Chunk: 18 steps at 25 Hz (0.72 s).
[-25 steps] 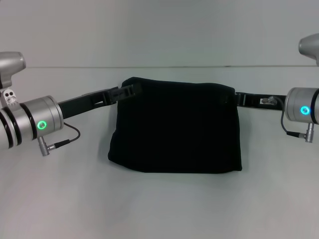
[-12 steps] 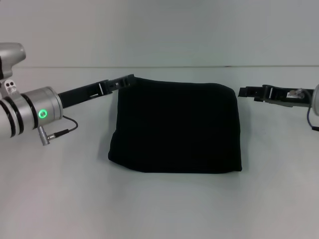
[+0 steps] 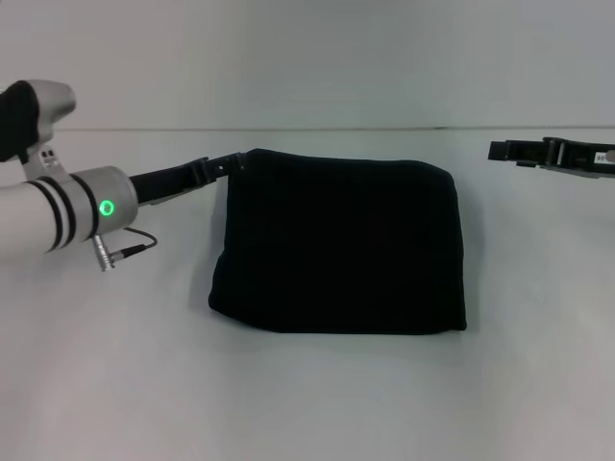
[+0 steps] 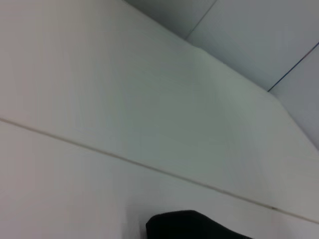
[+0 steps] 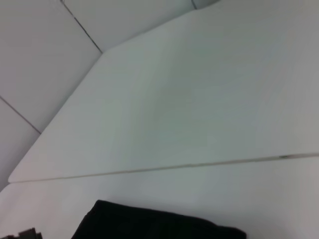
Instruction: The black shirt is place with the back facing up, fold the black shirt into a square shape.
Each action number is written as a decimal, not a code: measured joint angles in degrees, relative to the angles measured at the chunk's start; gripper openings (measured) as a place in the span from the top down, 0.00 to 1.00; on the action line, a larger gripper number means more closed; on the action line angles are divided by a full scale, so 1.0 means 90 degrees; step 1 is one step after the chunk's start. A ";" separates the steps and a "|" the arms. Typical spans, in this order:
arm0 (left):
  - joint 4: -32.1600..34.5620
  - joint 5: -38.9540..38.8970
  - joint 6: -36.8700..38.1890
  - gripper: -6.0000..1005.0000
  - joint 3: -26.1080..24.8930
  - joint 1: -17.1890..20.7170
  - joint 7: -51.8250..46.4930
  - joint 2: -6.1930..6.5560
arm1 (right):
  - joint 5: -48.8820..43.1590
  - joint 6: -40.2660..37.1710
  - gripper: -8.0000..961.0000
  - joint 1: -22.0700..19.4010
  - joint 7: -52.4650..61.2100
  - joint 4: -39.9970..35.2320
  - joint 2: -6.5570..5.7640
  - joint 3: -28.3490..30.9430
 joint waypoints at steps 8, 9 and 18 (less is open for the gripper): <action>-0.0361 0.0041 -0.0621 0.06 0.0302 -0.0352 0.0036 -0.0078 | -0.0021 0.0034 0.34 0.0022 -0.0055 -0.0028 -0.0002 -0.0022; -0.0370 0.0041 -0.0726 0.06 0.0374 -0.0386 0.0036 -0.0106 | -0.0021 0.0036 0.34 0.0030 -0.0055 -0.0030 0.0007 -0.0029; -0.0390 0.0049 -0.1373 0.06 0.0924 -0.0648 0.0050 -0.0244 | -0.0027 0.0045 0.34 0.0056 -0.0067 -0.0026 0.0104 -0.0043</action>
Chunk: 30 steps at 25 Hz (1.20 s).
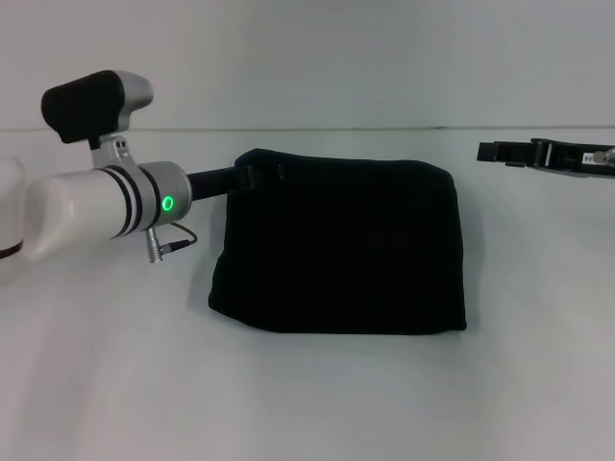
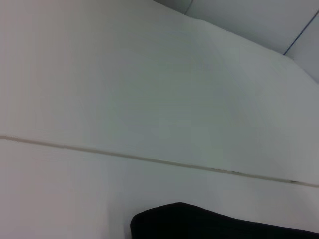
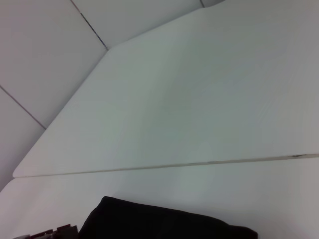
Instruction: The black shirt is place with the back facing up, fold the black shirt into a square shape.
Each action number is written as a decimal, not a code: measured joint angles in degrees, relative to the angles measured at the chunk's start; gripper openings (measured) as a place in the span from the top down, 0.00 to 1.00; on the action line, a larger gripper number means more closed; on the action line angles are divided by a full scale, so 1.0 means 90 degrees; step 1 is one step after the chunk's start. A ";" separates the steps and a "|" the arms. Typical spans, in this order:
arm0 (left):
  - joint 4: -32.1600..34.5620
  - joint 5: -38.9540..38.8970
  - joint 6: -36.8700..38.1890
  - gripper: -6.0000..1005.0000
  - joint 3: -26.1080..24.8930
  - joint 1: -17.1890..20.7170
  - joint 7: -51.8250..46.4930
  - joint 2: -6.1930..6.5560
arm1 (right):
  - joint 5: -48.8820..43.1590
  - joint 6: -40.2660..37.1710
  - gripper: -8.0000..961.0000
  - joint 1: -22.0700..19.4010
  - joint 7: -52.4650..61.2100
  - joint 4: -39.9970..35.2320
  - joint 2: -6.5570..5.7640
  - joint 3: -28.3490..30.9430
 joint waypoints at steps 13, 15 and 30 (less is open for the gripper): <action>-0.0075 0.0026 -0.0365 0.06 0.0101 -0.0042 0.0062 -0.0070 | 0.0000 0.0076 0.34 -0.0050 -0.0003 0.0031 0.0072 0.0024; -0.0077 0.0026 -0.0350 0.06 0.0166 -0.0063 0.0063 -0.0083 | 0.0000 0.0083 0.34 -0.0052 -0.0003 0.0041 0.0077 0.0029; -0.0058 0.0014 -0.0427 0.08 0.0428 -0.0071 0.0385 -0.0151 | 0.0000 0.0201 0.34 -0.0062 -0.0008 0.0061 0.0142 0.0020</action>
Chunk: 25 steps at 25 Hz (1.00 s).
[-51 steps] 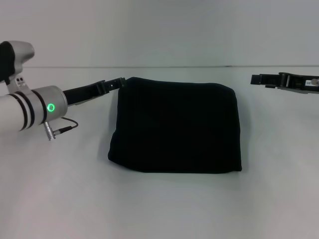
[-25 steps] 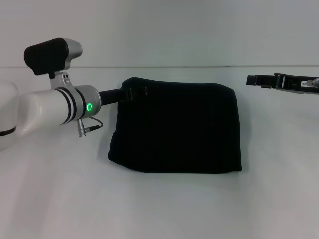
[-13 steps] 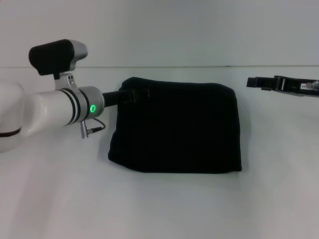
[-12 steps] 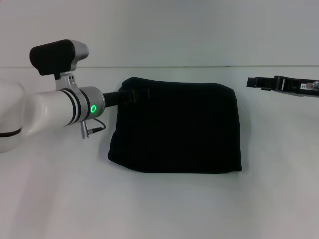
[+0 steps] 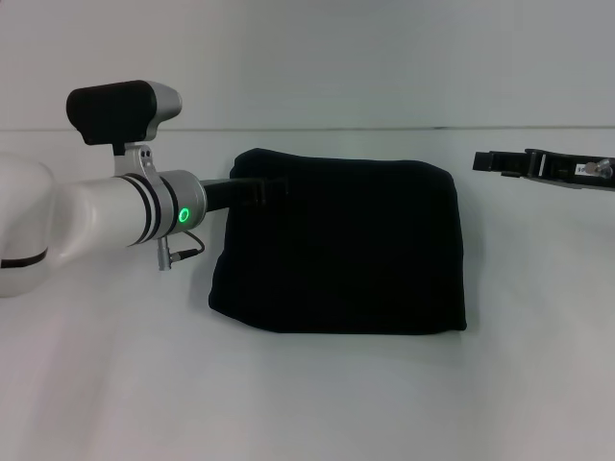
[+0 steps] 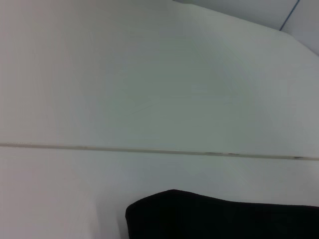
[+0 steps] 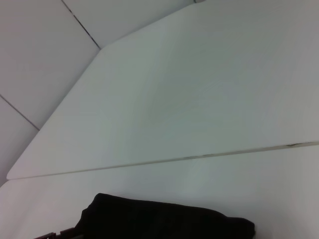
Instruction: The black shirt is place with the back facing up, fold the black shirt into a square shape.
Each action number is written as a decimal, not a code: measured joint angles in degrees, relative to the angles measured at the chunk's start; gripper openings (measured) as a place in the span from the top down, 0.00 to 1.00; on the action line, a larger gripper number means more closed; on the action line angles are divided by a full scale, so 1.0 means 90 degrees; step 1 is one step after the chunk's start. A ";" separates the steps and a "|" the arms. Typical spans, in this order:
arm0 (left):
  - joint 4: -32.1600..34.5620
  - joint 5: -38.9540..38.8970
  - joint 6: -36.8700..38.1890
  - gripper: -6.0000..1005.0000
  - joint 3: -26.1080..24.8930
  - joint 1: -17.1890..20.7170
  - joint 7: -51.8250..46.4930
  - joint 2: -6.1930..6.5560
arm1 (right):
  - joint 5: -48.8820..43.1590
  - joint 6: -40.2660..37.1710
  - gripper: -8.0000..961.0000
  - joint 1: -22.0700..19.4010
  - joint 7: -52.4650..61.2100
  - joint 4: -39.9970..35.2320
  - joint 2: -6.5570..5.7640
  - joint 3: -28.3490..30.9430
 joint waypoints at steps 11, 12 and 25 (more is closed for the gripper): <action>-0.0018 0.0024 -0.0083 0.42 -0.0008 -0.0003 0.0037 -0.0004 | 0.0000 0.0005 0.34 0.0001 -0.0004 0.0000 0.0024 0.0009; -0.0018 0.0024 -0.0106 0.47 -0.0008 -0.0002 0.0043 -0.0003 | 0.0000 0.0011 0.34 0.0003 -0.0004 0.0001 0.0025 0.0003; -0.0017 -0.0024 -0.0132 0.93 -0.0039 0.0006 0.0059 0.0013 | 0.0002 0.0119 0.34 0.0011 -0.0005 0.0000 0.0033 -0.0019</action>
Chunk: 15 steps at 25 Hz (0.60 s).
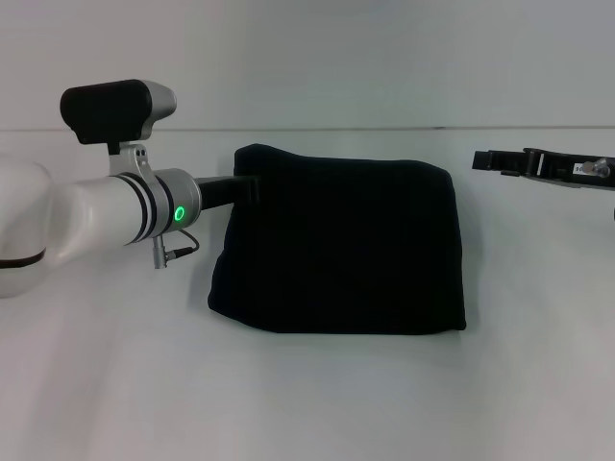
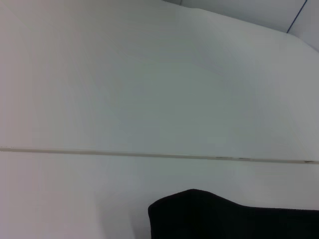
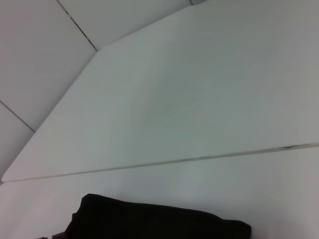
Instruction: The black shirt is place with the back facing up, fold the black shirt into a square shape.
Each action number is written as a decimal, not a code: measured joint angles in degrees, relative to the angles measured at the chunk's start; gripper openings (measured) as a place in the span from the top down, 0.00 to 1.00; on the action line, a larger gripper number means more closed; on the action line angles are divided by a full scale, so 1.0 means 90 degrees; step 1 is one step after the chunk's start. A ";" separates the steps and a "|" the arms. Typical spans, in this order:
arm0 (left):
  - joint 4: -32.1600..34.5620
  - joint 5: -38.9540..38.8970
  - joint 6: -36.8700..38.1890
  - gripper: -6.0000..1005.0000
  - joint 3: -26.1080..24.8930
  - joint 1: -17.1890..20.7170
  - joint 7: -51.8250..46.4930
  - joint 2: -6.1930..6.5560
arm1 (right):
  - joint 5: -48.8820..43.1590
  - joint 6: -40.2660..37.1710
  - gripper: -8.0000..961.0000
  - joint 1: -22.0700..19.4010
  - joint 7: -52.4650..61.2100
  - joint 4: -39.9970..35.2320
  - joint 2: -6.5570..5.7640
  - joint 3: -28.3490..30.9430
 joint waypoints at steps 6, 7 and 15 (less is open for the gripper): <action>0.0048 -0.0028 0.0020 0.97 -0.0051 0.0072 -0.0031 0.0007 | -0.0002 0.0011 0.35 -0.0006 -0.0072 0.0000 0.0019 0.0006; 0.0085 -0.0064 0.0032 0.97 -0.0061 0.0114 -0.0041 0.0013 | -0.0002 0.0013 0.35 -0.0007 -0.0080 0.0000 0.0024 0.0012; 0.0393 -0.0303 0.0347 0.97 -0.0178 0.0403 -0.0097 0.0050 | 0.0010 0.0021 0.34 0.0014 -0.0141 0.0000 0.0038 0.0039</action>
